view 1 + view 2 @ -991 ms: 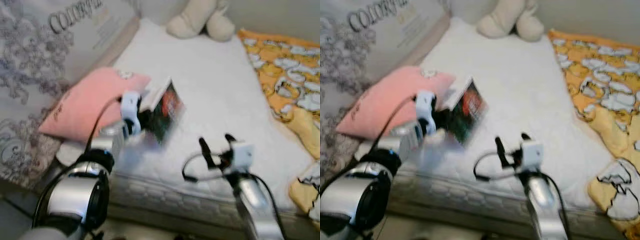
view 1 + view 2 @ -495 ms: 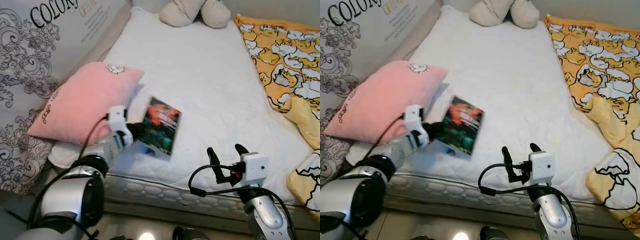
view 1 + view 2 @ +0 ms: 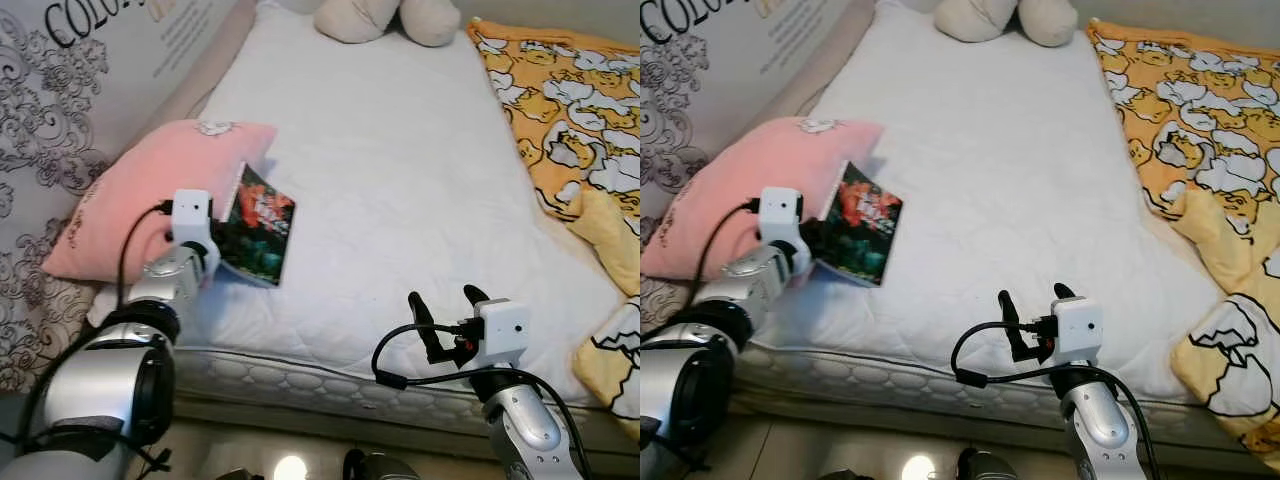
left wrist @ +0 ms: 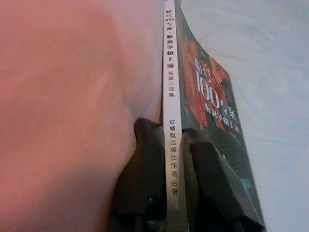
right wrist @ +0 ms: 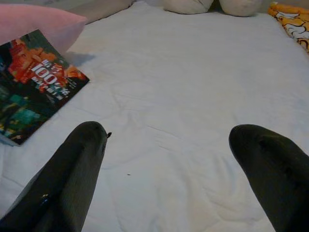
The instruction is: Clean up the room
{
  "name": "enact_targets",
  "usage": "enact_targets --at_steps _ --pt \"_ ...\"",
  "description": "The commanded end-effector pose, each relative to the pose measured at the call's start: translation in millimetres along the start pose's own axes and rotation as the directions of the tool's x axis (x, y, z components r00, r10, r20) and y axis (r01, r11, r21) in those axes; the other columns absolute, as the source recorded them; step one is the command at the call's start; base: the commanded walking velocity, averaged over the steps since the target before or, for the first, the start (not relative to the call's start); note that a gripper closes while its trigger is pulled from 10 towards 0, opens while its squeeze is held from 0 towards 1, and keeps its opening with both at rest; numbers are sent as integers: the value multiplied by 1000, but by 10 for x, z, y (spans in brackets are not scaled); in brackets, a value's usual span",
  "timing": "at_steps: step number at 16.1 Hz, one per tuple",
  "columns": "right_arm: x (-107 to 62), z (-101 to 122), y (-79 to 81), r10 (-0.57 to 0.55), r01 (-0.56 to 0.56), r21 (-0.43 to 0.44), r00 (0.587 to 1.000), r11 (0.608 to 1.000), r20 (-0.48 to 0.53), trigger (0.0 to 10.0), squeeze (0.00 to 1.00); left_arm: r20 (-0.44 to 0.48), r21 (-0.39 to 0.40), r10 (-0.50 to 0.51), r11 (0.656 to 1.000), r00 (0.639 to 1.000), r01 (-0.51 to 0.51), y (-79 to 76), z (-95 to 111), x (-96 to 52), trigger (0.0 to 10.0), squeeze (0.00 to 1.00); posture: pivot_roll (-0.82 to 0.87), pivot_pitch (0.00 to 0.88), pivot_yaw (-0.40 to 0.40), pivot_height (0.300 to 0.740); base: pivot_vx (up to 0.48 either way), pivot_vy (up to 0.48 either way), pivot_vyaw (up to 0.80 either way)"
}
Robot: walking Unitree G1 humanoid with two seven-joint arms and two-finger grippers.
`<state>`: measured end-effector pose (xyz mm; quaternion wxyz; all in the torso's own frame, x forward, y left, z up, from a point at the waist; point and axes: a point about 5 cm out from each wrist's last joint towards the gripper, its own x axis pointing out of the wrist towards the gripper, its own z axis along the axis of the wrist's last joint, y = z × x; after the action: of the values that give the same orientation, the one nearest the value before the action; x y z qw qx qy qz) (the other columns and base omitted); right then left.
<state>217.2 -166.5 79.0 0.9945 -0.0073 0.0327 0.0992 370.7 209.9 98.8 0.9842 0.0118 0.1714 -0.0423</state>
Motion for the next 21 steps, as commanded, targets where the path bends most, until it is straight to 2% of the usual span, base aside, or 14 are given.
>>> enact_targets --at_steps 1,4,6,7,8,9,11,15,17,18,19,21 --pt "14 -10 -10 3 -3 -16 1000 1000 -18 10000 255 -12 57 33 998 999 -33 81 -49 -29 10000 0 -184 90 -36 740 0 0 0" --pt "23 -17 3 9 -10 -16 1000 1000 -24 10000 251 -48 82 -82 993 995 86 -60 -169 -30 10000 0 -179 90 -42 740 0 0 0" --pt "22 -26 9 16 -16 -15 999 1000 -31 10000 255 -73 158 -102 981 992 113 -129 -218 -25 10000 0 -180 91 -43 740 0 0 0" --pt "26 -26 6 15 -16 -16 999 1000 -32 10000 255 -72 171 -103 979 992 114 -144 -216 -21 10000 322 -181 89 -42 740 0 0 0" --pt "31 -22 0 15 -15 -17 999 1000 -32 10000 255 -66 165 -105 980 992 115 -156 -196 -14 10000 1000 -183 88 -41 740 0 0 0" --pt "36 -20 -1 14 -14 -17 999 1000 -31 10000 255 -60 164 -107 980 992 115 -160 -176 -9 10000 1000 -184 85 -38 740 0 0 0" --pt "46 -14 -10 6 -7 -17 1000 1000 -27 10000 251 -36 219 -103 970 994 108 -167 -78 11 10000 1000 -186 77 -30 740 0 0 0" --pt "65 -30 29 4 -4 1 1000 1000 -20 10000 259 -82 374 -173 907 981 191 -221 -52 16 10000 1000 -159 56 -22 740 0 0 0" --pt "90 -63 83 27 -27 10 999 1000 -25 10000 259 -67 493 -196 846 978 203 -244 50 27 10000 1000 -139 37 -22 740 0 0 0" --pt "114 -67 95 32 -32 11 999 999 -24 10000 259 -29 584 -196 792 980 176 -261 165 39 10000 1000 -131 26 -20 740 0 0 0" --pt "142 -62 99 34 -33 11 999 999 -19 10000 255 2 681 -186 720 982 135 -261 256 44 10000 1000 -127 18 -17 740 0 0 0" --pt "184 -51 100 31 -31 12 999 999 -10 10000 259 33 722 -171 686 985 95 -224 335 41 10000 1000 -120 5 -12 740 0 0 0"
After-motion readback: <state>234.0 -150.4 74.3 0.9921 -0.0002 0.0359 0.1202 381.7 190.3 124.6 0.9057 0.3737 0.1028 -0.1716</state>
